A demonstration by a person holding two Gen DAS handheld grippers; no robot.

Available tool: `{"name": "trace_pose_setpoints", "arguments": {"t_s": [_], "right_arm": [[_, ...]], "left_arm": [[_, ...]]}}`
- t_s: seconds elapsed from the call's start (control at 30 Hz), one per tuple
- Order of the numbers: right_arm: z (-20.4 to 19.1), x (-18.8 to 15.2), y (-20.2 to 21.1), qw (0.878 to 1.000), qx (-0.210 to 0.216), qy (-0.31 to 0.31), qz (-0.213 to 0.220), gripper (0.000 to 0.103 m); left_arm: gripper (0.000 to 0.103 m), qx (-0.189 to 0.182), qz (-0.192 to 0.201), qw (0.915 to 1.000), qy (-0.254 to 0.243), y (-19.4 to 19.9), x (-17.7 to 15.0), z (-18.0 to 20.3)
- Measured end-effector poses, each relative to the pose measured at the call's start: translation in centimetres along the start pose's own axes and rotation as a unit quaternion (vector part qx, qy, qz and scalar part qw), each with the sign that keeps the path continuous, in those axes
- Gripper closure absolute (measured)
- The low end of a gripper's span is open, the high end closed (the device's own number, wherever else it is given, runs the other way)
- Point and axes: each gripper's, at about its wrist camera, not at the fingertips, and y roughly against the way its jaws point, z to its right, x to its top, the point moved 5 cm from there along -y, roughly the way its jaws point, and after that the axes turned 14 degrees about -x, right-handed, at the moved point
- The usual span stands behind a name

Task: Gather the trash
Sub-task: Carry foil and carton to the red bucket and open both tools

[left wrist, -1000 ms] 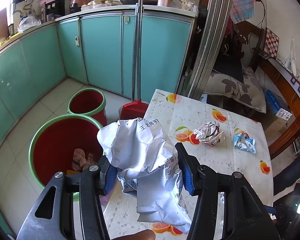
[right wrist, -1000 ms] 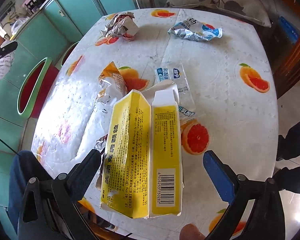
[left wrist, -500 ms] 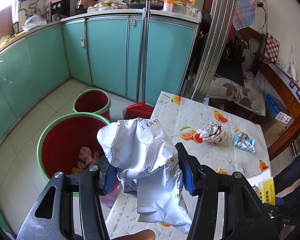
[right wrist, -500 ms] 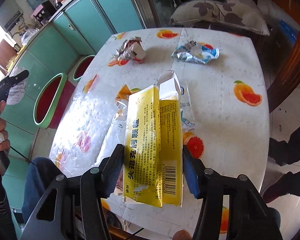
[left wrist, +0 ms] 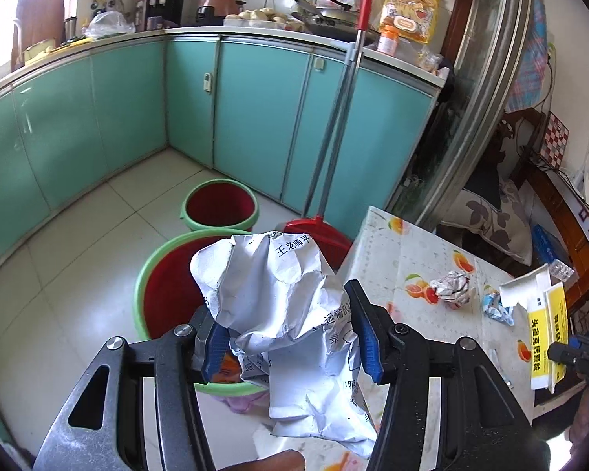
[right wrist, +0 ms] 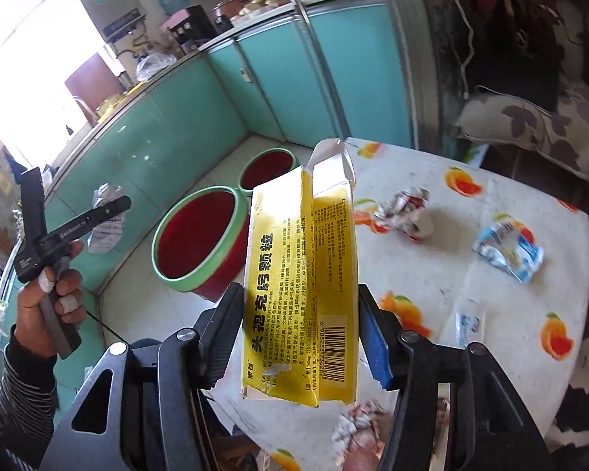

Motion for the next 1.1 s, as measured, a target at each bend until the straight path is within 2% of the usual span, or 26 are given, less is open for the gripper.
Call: {"name": "trace_pose_setpoints", "arguments": {"t_s": [0.3, 0.43, 0.63, 0.93, 1.0, 1.07, 1.1], "right_arm": [[-13.5, 7.4, -7.4, 0.994, 0.094, 0.061, -0.001, 0.048], [-18.8, 9.3, -11.5, 0.99, 0.112, 0.088, -0.015, 0.048], [-23.4, 10.0, -18.0, 0.985, 0.122, 0.111, -0.05, 0.048], [-25.3, 10.3, -24.8, 0.983, 0.121, 0.112, -0.087, 0.042], [-25.1, 10.4, -25.5, 0.983, 0.118, 0.109, -0.093, 0.039], [-24.6, 10.5, -25.8, 0.983, 0.115, 0.108, -0.09, 0.037], [-24.5, 10.6, -25.9, 0.983, 0.115, 0.107, -0.089, 0.036]], "left_arm": [[0.05, -0.029, -0.02, 0.9988, 0.034, -0.8, 0.4, -6.6], [0.049, -0.04, -0.037, 0.9976, 0.041, -1.7, 0.1, -8.3], [0.048, -0.054, -0.054, 0.9958, 0.05, -3.5, -0.1, -10.6], [0.045, -0.07, -0.077, 0.9921, 0.071, -6.1, -0.9, -12.8], [0.041, -0.077, -0.079, 0.9913, 0.072, -6.3, -1.0, -12.9], [0.016, -0.083, -0.079, 0.9907, 0.072, -6.3, -1.0, -12.9], [0.012, -0.085, -0.076, 0.991, 0.071, -6.2, -1.0, -12.9]]}}
